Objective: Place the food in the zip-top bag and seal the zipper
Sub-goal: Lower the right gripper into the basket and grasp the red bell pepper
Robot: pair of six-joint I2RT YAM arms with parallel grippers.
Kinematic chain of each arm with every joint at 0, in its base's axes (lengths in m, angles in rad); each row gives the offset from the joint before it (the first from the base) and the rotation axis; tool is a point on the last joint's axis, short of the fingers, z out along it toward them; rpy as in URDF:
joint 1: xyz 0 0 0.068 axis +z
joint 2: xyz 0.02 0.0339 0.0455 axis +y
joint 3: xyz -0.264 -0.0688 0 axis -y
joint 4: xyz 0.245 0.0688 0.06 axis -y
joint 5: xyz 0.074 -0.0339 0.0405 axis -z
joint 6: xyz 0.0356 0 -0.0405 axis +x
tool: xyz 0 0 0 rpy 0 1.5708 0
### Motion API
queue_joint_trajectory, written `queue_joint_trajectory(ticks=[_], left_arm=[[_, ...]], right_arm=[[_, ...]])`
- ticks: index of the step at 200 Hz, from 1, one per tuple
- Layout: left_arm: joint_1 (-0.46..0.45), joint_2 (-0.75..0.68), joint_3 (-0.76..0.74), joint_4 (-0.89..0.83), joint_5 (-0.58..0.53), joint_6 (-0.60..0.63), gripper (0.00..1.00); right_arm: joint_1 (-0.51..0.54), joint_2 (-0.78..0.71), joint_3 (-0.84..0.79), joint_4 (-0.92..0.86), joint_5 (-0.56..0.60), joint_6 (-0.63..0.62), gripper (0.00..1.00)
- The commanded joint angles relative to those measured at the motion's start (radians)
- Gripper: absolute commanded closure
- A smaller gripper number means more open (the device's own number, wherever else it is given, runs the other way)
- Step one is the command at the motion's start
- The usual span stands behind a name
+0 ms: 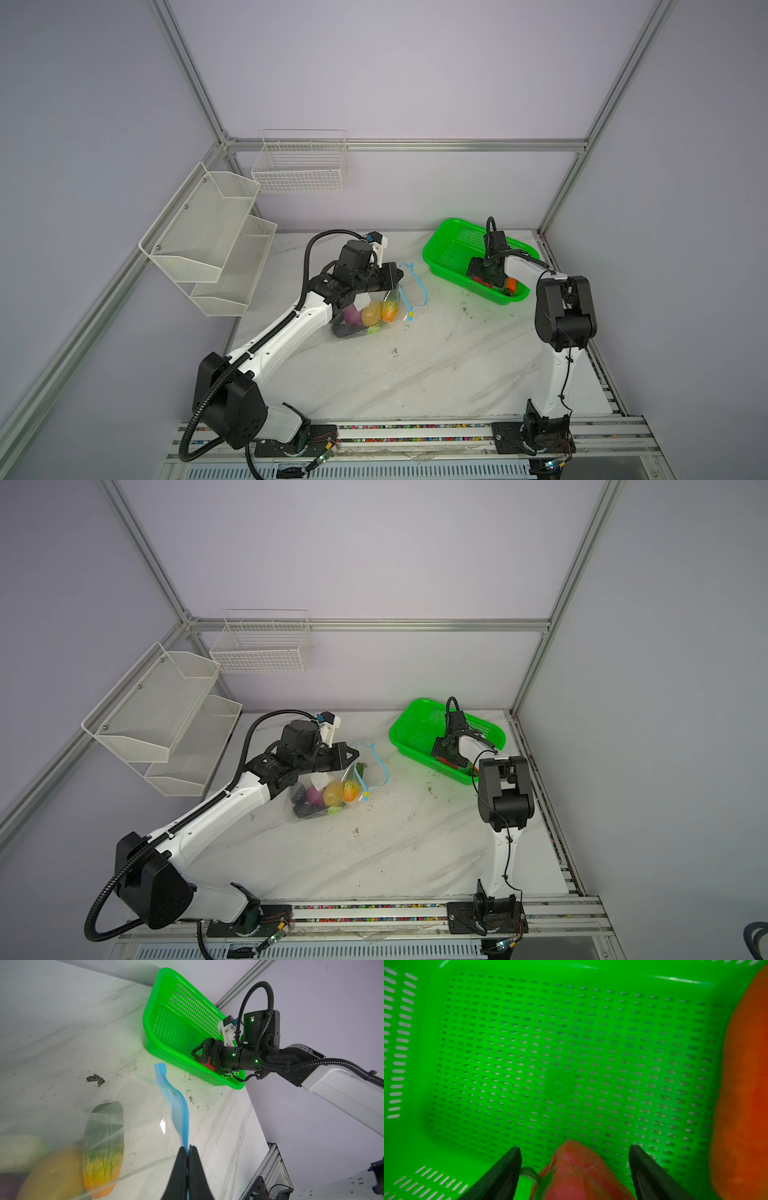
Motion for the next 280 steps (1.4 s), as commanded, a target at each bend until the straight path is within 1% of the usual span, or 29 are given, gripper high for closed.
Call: queue_joint_trajectory(ticks=[1, 11, 22, 26, 40, 74, 124, 158, 167, 215, 235, 280], left_arm=[[-0.005, -0.019, -0.03, 0.043, -0.002, -0.002, 1.0], [-0.004, -0.018, -0.03, 0.044, -0.002, -0.003, 1.0], [-0.005, -0.018, -0.029, 0.043, -0.001, -0.001, 1.0], [-0.004, 0.012, -0.029, 0.043, -0.002, -0.001, 1.0], [-0.004, 0.014, -0.028, 0.042, -0.001, 0.002, 1.0], [-0.002, 0.02, -0.026, 0.038, 0.001, 0.002, 1.0], [-0.003, 0.03, -0.025, 0.038, 0.003, -0.002, 1.0], [-0.001, 0.033, -0.021, 0.038, -0.004, 0.0, 1.0], [-0.002, 0.036, -0.018, 0.038, -0.003, 0.0, 1.0], [-0.003, 0.038, -0.016, 0.033, -0.007, 0.0, 1.0], [-0.002, 0.038, -0.013, 0.032, -0.009, 0.001, 1.0], [-0.002, 0.032, -0.008, 0.017, -0.023, 0.006, 1.0]], right_arm=[[-0.002, 0.035, 0.016, 0.006, -0.044, 0.011, 0.17], [-0.002, 0.044, 0.022, 0.003, -0.055, 0.013, 0.17], [-0.002, 0.056, 0.035, -0.018, -0.06, 0.012, 0.12], [-0.002, 0.061, 0.043, -0.03, -0.062, 0.01, 0.1], [-0.002, 0.072, 0.063, -0.076, -0.05, 0.013, 0.07], [-0.003, 0.034, 0.021, -0.074, -0.037, 0.001, 0.06], [-0.003, 0.05, 0.014, -0.061, -0.064, -0.013, 0.14], [-0.003, 0.034, 0.012, -0.054, -0.079, -0.021, 0.17], [-0.003, 0.029, 0.013, -0.051, -0.087, -0.02, 0.21], [-0.005, 0.033, 0.034, -0.052, -0.094, -0.015, 0.23], [-0.01, 0.034, 0.051, -0.052, -0.099, -0.015, 0.26], [-0.009, 0.038, 0.074, -0.048, -0.103, -0.012, 0.29]])
